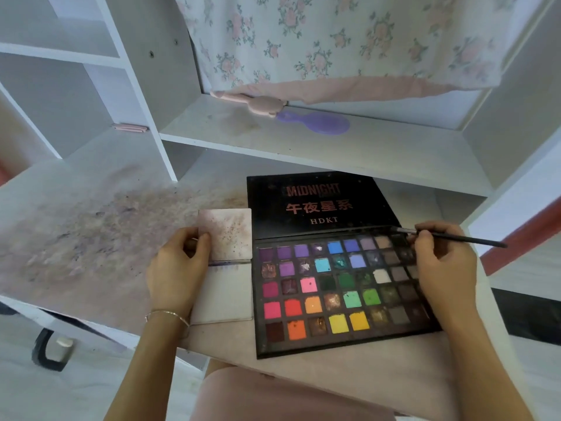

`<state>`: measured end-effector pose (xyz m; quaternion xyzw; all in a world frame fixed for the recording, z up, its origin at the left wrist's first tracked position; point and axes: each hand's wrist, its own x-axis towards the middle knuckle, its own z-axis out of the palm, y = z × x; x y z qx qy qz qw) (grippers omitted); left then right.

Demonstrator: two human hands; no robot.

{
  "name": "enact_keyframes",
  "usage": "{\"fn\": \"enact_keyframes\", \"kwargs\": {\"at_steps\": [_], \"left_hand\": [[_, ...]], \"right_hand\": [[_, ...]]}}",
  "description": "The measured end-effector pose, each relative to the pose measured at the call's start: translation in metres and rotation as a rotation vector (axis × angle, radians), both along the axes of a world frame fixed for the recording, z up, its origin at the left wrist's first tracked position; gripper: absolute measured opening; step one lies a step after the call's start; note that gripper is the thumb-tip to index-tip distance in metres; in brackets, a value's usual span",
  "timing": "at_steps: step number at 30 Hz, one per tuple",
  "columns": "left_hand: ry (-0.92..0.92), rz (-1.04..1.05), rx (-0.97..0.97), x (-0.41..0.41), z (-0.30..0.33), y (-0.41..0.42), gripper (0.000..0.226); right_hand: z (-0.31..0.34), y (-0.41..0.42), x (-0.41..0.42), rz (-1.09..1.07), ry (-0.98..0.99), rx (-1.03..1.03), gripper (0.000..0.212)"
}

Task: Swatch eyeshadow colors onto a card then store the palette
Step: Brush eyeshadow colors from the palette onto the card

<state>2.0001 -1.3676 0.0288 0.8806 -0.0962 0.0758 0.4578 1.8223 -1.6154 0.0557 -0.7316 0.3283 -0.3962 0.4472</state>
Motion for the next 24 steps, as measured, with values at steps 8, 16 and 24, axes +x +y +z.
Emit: {"fn": "enact_keyframes", "kwargs": {"at_steps": [8,16,24], "left_hand": [[-0.026,0.008,0.035,0.001,-0.002,0.0,0.016],[-0.03,0.004,0.04,0.002,-0.005,0.0,0.017],[-0.035,-0.001,0.057,0.002,-0.004,0.0,0.019]], "right_hand": [[-0.011,-0.011,-0.005,-0.08,0.149,-0.056,0.009],[-0.011,-0.012,-0.004,-0.072,0.189,-0.069,0.021],[-0.011,-0.011,-0.003,-0.074,0.203,-0.084,0.021]]}}
